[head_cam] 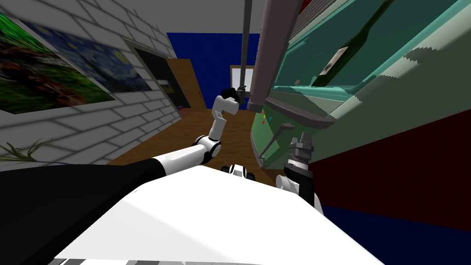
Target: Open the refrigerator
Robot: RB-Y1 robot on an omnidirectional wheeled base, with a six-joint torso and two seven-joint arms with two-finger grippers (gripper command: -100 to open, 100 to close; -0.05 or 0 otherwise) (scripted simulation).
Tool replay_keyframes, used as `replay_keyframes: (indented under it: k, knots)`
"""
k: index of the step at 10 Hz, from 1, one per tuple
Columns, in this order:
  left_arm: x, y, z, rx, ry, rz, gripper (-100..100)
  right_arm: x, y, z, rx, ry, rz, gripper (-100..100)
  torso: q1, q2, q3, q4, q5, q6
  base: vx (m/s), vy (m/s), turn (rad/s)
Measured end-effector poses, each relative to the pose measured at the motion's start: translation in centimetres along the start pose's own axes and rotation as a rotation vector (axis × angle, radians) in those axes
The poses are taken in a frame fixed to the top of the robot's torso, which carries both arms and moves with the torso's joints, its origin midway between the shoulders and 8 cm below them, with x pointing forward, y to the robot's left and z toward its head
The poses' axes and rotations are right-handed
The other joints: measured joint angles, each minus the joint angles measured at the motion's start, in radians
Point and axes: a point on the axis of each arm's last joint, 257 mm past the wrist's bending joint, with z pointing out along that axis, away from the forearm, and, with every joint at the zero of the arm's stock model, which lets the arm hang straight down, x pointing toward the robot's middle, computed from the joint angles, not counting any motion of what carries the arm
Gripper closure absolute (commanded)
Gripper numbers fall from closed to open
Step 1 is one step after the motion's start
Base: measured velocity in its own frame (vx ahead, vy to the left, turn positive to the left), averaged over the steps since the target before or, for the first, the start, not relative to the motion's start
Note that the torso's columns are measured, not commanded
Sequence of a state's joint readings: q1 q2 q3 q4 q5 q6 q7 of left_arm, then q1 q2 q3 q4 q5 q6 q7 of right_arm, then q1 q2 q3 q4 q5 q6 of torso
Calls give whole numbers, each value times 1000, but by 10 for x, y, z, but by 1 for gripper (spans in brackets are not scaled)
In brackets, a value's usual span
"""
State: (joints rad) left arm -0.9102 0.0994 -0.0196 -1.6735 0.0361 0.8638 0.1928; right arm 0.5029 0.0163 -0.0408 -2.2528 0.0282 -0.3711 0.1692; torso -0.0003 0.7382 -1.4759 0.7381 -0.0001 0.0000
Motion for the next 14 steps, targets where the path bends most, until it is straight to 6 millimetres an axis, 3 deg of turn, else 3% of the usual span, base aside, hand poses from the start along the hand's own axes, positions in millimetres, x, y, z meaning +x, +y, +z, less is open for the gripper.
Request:
replay_keyframes:
  k: [6,7,14]
  knots:
    - [-3,-1,8,-3,8,1,-100,0,0,0,0,0,0,0,0,0,0,0,0,0,8,-16,8]
    - [-4,-1,8,-3,8,4,100,0,0,0,0,0,0,0,1,0,0,0,0,0,-5,12,-19]
    - [3,-7,-2,17,4,14,100,0,0,0,0,0,0,0,7,4,4,-3,4,-4,-6,18,-16]
